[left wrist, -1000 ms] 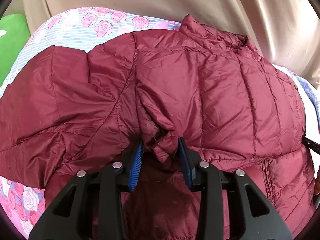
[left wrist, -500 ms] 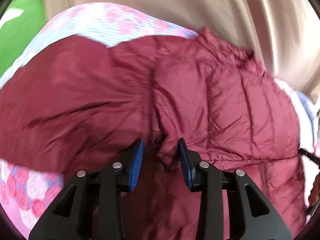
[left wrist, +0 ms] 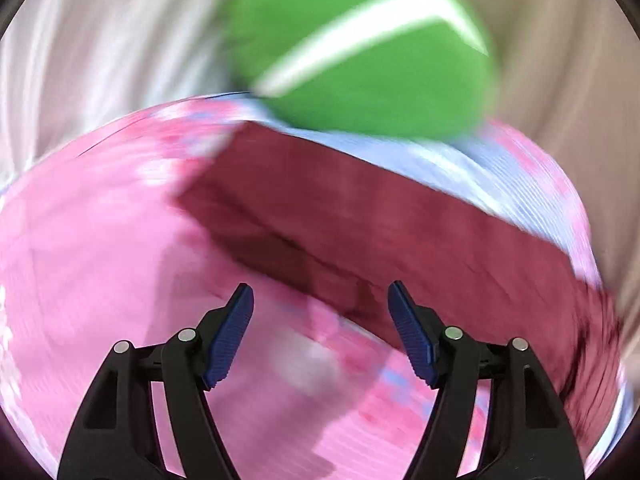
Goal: Fold large clothes
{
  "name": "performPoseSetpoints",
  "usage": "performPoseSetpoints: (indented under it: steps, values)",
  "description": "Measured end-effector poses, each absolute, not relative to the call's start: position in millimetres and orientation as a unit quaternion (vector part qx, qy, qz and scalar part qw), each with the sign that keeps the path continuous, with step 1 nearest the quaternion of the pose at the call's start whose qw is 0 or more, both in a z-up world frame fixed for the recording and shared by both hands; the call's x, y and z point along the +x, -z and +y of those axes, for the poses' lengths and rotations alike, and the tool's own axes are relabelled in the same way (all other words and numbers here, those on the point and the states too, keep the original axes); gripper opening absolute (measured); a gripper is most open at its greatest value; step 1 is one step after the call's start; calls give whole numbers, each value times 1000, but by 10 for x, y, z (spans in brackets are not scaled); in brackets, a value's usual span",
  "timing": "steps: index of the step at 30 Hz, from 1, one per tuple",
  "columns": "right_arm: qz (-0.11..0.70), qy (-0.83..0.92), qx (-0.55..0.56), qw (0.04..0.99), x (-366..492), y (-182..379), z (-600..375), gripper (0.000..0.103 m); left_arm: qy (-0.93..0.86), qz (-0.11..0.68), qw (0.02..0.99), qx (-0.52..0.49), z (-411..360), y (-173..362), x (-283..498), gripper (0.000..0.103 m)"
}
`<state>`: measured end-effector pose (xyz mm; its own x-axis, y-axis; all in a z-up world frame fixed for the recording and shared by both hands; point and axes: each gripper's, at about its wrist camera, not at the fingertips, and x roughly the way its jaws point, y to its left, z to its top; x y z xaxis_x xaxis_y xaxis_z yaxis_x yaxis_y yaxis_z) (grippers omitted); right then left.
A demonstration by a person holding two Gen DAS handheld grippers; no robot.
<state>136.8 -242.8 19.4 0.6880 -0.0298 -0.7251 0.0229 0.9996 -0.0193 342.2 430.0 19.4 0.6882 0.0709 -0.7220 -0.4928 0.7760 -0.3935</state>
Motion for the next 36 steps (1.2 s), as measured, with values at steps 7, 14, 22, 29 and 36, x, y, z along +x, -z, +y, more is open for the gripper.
performPoseSetpoints:
  steps: [7, 14, 22, 29, 36]
  values:
    - [399, 19, 28, 916, 1349, -68, -2494, 41, -144, 328, 825, -436, 4991, 9, 3497, 52]
    - [379, 18, 54, 924, 1280, 3, -2561, 49, -90, 305, 874, -368, 4661, -480, 3663, 1]
    - [373, 7, 75, 925, 1282, 21, -2630, 51, 62, 223, 954, -189, 2858, -1791, 3488, 0]
    - [365, 0, 99, 926, 1257, 17, -2686, 55, 228, 245, 937, -99, 679, -2056, 3534, 0]
    - [361, -9, 120, 925, 1246, 20, -2750, 59, 288, 342, 893, -47, -1096, -1187, 3698, 1]
